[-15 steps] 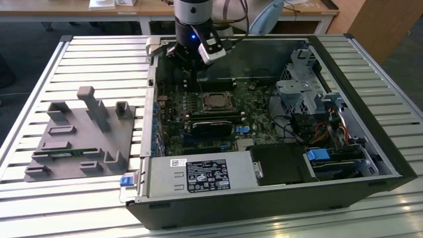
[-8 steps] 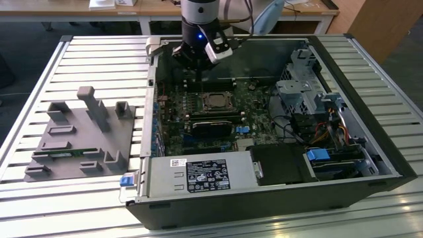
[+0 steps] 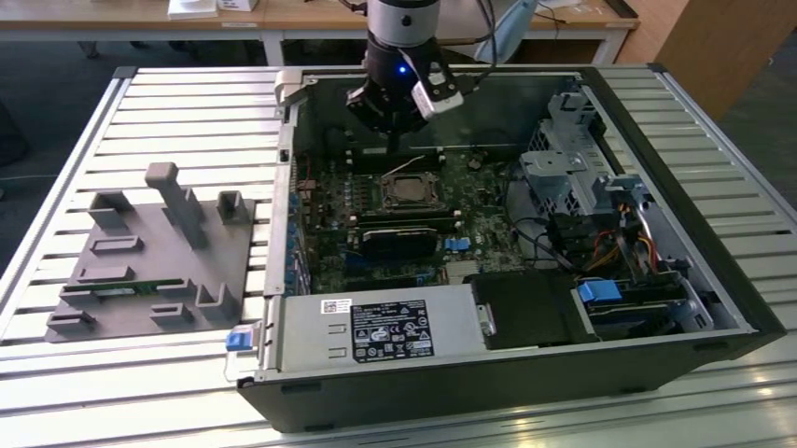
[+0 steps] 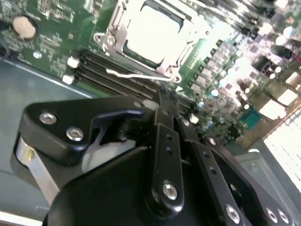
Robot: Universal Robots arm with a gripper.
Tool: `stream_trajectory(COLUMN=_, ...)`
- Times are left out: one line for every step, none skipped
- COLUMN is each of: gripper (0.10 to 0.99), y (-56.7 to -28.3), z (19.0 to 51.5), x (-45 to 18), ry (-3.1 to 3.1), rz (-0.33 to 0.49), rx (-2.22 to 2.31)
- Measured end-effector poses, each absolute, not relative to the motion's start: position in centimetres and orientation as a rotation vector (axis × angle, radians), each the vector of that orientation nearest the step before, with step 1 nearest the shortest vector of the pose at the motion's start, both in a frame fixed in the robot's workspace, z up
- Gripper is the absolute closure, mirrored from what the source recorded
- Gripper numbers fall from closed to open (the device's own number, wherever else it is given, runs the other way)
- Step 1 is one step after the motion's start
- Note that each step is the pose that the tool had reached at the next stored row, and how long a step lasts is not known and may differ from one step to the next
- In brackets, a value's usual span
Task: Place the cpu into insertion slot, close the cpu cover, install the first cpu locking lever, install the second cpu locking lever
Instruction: 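Install the first cpu locking lever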
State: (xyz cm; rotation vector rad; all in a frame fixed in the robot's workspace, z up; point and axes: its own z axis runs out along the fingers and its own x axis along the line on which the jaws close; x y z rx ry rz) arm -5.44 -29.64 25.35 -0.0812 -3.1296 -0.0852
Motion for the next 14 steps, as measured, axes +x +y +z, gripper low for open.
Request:
stream_trajectory(gripper=0.980, y=-29.6, z=25.3, x=-5.4, ry=-3.129, rz=-0.088, rx=-0.081)
stream_trajectory(gripper=0.980, y=-29.6, z=25.3, x=-5.4, ry=-3.129, rz=-0.102, rx=-0.079)
stream_trajectory(gripper=0.980, y=-29.6, z=25.2, x=-5.4, ry=-3.128, rz=-0.116, rx=-0.077)
stream_trajectory(gripper=0.980, y=-29.6, z=25.1, x=-5.4, ry=-3.129, rz=-0.121, rx=-0.075)
stream_trajectory(gripper=0.980, y=-29.6, z=25.0, x=-5.4, ry=-3.129, rz=-0.121, rx=-0.071)
stream_trajectory(gripper=0.980, y=-29.6, z=24.9, x=-5.4, ry=-3.130, rz=-0.120, rx=-0.066)
stream_trajectory(gripper=0.980, y=-29.6, z=24.8, x=-5.4, ry=-3.131, rz=-0.118, rx=-0.064)
stream_trajectory(gripper=0.980, y=-29.6, z=24.7, x=-5.4, ry=-3.133, rz=-0.116, rx=-0.063)
stream_trajectory(gripper=0.980, y=-29.6, z=24.5, x=-5.4, ry=-3.135, rz=-0.114, rx=-0.063)
stream_trajectory(gripper=0.980, y=-29.6, z=24.4, x=-5.3, ry=-3.135, rz=-0.113, rx=-0.063)
stream_trajectory(gripper=0.980, y=-29.6, z=24.3, x=-5.1, ry=-3.135, rz=-0.113, rx=-0.063)
stream_trajectory(gripper=0.980, y=-29.6, z=24.3, x=-4.9, ry=-3.135, rz=-0.112, rx=-0.063)
stream_trajectory(gripper=0.980, y=-29.6, z=24.2, x=-4.8, ry=-3.135, rz=-0.113, rx=-0.063)
stream_trajectory(gripper=0.980, y=-29.6, z=24.1, x=-4.7, ry=-3.135, rz=-0.113, rx=-0.063)
